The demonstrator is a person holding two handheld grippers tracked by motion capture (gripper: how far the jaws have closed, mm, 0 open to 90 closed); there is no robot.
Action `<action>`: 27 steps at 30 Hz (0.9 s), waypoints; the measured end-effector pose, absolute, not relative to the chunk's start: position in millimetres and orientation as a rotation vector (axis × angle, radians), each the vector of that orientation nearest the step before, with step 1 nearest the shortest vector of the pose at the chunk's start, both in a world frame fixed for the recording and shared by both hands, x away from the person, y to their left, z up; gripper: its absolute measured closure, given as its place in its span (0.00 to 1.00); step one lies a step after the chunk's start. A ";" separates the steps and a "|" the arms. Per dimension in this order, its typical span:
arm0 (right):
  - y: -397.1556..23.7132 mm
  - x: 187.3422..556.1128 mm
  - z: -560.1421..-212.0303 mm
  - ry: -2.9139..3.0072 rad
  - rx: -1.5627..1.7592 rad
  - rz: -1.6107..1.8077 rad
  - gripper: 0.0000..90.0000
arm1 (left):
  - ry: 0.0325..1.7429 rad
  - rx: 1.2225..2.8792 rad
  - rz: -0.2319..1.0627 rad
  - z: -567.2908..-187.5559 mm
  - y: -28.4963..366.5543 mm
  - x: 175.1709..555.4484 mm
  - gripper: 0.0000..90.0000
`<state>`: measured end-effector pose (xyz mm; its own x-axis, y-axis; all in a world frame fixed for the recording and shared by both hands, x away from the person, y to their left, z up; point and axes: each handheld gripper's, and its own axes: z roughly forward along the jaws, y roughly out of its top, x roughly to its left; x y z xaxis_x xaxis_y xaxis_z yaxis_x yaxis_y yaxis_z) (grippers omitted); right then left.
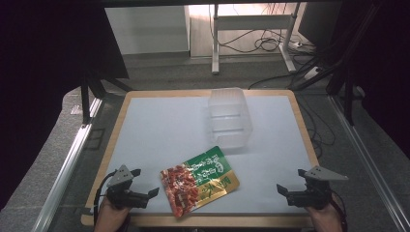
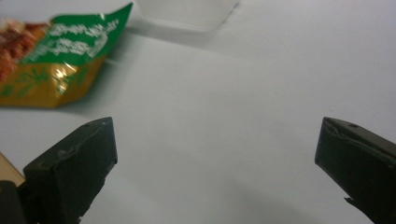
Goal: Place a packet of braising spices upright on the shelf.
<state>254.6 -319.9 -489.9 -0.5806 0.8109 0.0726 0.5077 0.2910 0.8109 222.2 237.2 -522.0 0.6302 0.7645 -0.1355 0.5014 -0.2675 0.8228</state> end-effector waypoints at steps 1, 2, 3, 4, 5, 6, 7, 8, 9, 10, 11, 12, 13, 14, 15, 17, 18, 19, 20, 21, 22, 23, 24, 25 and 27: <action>-319.8 256.2 -490.7 2.216 1.210 1.205 0.00 | 0.991 1.936 0.363 -521.9 237.0 221.8 0.00; -318.8 257.2 -491.8 2.217 1.222 1.209 0.00 | 0.991 1.936 0.363 -521.9 237.0 221.8 0.00; -318.0 257.4 -492.3 2.224 1.218 1.194 0.00 | 0.981 1.944 0.369 -521.7 236.4 220.9 0.00; -318.0 257.4 -492.3 2.224 1.218 1.194 0.00 | 0.981 1.944 0.369 -521.7 236.4 220.9 0.00; -316.7 257.2 -492.7 2.227 1.214 1.177 0.00 | 0.979 1.948 0.376 -521.7 235.9 220.7 0.00; -315.2 256.5 -492.6 2.228 1.201 1.170 0.00 | 0.982 1.953 0.387 -521.6 235.1 220.2 0.00; -314.9 256.2 -492.2 2.228 1.197 1.175 0.00 | 0.985 1.958 0.396 -521.5 234.6 220.0 0.00; -314.5 256.0 -492.0 2.227 1.195 1.175 0.00 | 0.984 1.959 0.400 -521.6 234.4 219.9 0.00; -314.3 255.8 -492.1 2.227 1.191 1.172 0.00 | 0.981 1.960 0.401 -521.5 234.3 219.9 0.00; -314.1 255.8 -492.4 2.228 1.189 1.170 0.00 | 0.980 1.960 0.403 -521.4 234.1 219.7 0.00; -314.3 255.9 -492.6 2.232 1.190 1.165 0.00 | 0.976 1.960 0.403 -521.4 234.1 219.6 0.00; -314.3 255.9 -492.6 2.232 1.190 1.165 0.00 | 0.976 1.960 0.403 -521.4 234.1 219.6 0.00; -314.4 256.2 -493.3 2.237 1.187 1.167 0.00 | 0.964 1.956 0.413 -521.4 234.3 219.3 0.00; -314.3 256.2 -493.3 2.237 1.187 1.167 0.00 | 0.960 1.955 0.420 -521.4 234.4 219.3 0.00; -314.3 256.1 -493.3 2.239 1.185 1.164 0.00 | 0.958 1.954 0.422 -521.5 234.5 219.5 0.00; -314.1 256.0 -493.3 2.242 1.182 1.162 0.00 | 0.956 1.954 0.419 -521.5 234.7 219.7 0.00; -313.7 256.0 -493.6 2.245 1.180 1.156 0.00 | 0.949 1.956 0.417 -521.5 234.6 219.7 0.00; -313.4 256.1 -494.0 2.248 1.179 1.152 0.00 | 0.946 1.958 0.417 -521.5 234.5 219.6 0.00; -313.1 256.2 -494.3 2.250 1.178 1.147 0.00 | 0.943 1.959 0.417 -521.5 234.3 219.5 0.00; -312.8 256.3 -494.6 2.252 1.177 1.143 0.00 | 0.941 1.959 0.417 -521.5 234.0 219.4 0.01; -312.4 256.4 -494.8 2.254 1.174 1.137 0.00 | 0.941 1.959 0.417 -521.5 234.0 219.4 0.01; -312.0 256.5 -494.9 2.257 1.172 1.135 0.00 | 0.937 1.961 0.418 -521.6 233.9 219.3 0.01; -311.6 256.6 -495.0 2.261 1.169 1.132 0.00 | 0.929 1.966 0.418 -521.5 233.4 219.0 0.01; -311.0 256.7 -495.2 2.264 1.167 1.132 0.00 | 0.925 1.968 0.418 -521.5 233.3 218.9 0.01; -309.7 256.9 -495.5 2.272 1.163 1.132 0.00 | 0.922 1.969 0.417 -521.5 233.4 219.0 0.02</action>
